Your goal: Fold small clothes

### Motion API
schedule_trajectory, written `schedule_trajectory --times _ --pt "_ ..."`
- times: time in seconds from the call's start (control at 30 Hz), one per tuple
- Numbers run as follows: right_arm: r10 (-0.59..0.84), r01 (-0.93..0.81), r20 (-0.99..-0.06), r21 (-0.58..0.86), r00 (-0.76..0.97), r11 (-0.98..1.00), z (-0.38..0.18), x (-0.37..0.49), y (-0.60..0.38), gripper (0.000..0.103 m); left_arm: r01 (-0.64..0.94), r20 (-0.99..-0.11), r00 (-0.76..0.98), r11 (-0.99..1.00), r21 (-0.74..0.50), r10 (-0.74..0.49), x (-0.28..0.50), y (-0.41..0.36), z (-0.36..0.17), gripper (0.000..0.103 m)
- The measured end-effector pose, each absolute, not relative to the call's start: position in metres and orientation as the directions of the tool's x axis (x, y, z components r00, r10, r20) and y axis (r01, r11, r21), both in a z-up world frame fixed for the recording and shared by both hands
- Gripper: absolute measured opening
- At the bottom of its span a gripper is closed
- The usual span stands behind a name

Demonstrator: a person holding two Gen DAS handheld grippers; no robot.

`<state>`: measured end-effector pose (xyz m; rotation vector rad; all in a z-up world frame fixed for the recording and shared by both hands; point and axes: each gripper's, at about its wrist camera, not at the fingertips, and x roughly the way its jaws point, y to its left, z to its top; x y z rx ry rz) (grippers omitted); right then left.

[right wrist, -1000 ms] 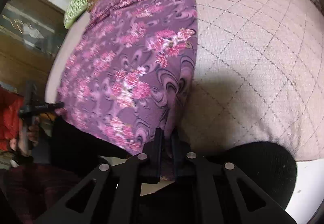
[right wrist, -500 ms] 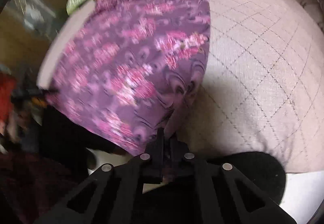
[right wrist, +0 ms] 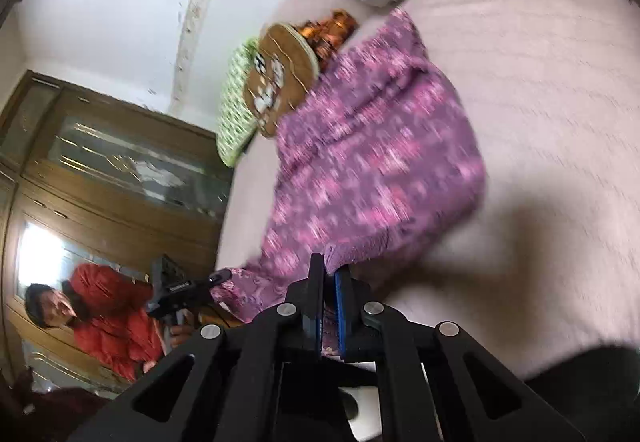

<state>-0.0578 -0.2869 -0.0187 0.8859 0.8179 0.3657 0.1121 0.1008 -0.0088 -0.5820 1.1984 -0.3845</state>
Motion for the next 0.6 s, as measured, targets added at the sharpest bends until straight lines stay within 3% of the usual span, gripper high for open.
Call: schedule_trajectory --times 0.27,0.6 --pt "0.547 0.007 -0.407 0.807 0.732 0.591 0.002 0.028 -0.314 0.004 -0.061 -0.742 0.4 0.792 -0.608 -0.539 0.201 0.092 -0.001 0.002" --pt "0.51 0.046 -0.367 0.843 0.778 0.537 -0.016 0.141 -0.352 0.005 -0.102 -0.756 0.421 0.802 -0.588 -0.501 0.321 0.059 -0.013 0.002"
